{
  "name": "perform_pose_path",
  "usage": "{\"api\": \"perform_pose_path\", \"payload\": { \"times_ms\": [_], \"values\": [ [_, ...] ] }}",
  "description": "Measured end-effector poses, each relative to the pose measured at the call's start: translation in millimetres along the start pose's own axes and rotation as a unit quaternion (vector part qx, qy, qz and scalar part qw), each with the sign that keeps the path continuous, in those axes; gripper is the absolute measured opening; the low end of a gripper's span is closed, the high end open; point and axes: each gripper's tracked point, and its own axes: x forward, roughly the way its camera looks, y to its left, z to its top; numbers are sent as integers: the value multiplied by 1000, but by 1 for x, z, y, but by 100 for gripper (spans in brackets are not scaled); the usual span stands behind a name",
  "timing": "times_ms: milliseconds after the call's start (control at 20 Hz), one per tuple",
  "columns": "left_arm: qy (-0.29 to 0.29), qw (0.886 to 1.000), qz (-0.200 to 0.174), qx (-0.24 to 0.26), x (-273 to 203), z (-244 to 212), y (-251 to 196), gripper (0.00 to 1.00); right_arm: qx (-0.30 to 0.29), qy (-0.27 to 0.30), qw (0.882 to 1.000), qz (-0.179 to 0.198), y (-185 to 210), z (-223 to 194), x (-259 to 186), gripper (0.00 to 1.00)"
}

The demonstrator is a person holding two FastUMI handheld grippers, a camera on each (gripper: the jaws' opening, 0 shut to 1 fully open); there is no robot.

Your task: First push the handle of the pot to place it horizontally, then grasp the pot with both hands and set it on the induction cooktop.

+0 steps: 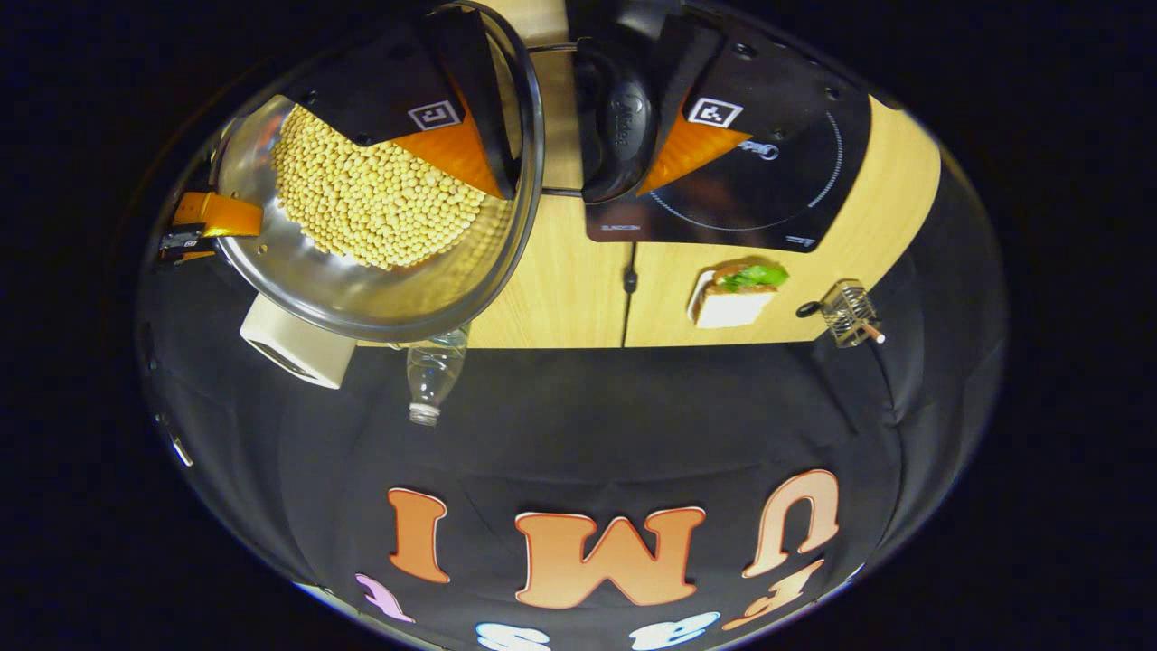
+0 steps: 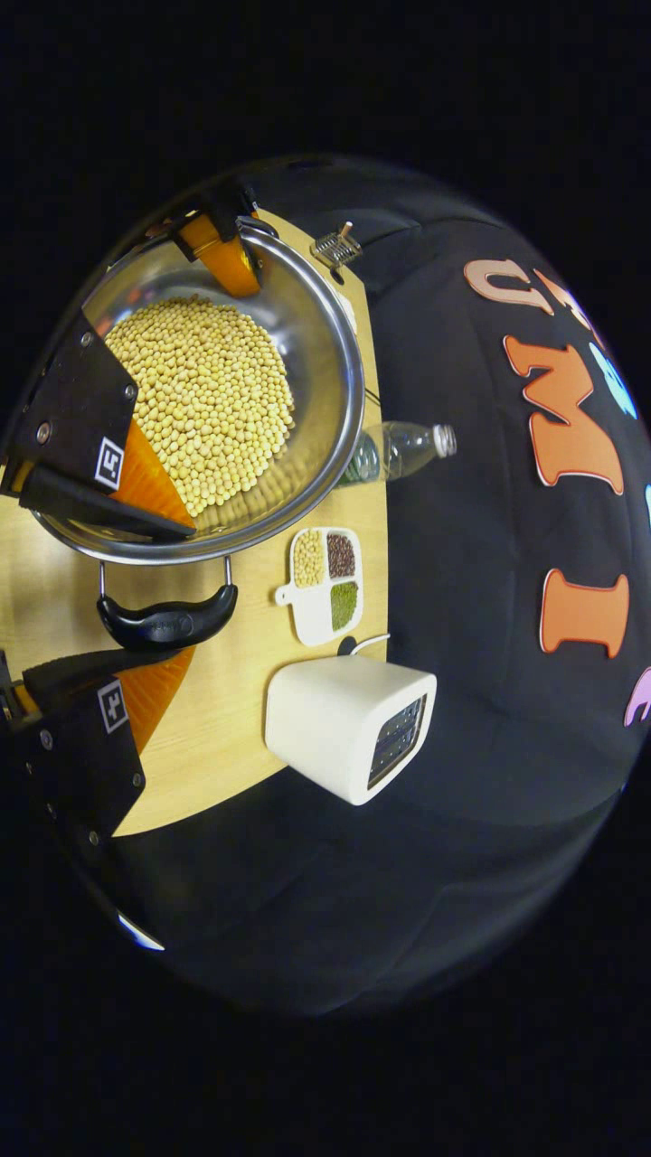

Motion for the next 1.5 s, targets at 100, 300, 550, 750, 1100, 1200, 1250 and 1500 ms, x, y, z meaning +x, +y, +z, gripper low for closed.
{"api": "perform_pose_path", "payload": {
  "times_ms": [100,300,550,750,1100,1200,1250,1500],
  "values": [
    [-2,1000,8,-3,-19,7,20,76,-10,-8,1000,14,23,5,-8,62],
    [-8,999,28,-13,-49,18,42,77,-24,-14,999,33,63,11,-20,62],
    [-30,997,57,-30,-95,31,76,73,-46,-34,997,51,115,29,-26,62],
    [-26,996,72,-49,-95,23,126,76,-68,-40,995,66,163,33,-30,62],
    [-26,993,95,-59,-103,28,193,76,-87,-49,991,91,230,43,-28,62],
    [-22,993,97,-58,-100,26,206,73,-91,-45,990,95,243,43,-23,62],
    [-19,993,97,-58,-96,25,213,79,-89,-42,991,96,247,42,-19,62],
    [5,994,96,-54,-79,11,228,76,-96,-21,990,99,265,31,1,62]
  ]
}}
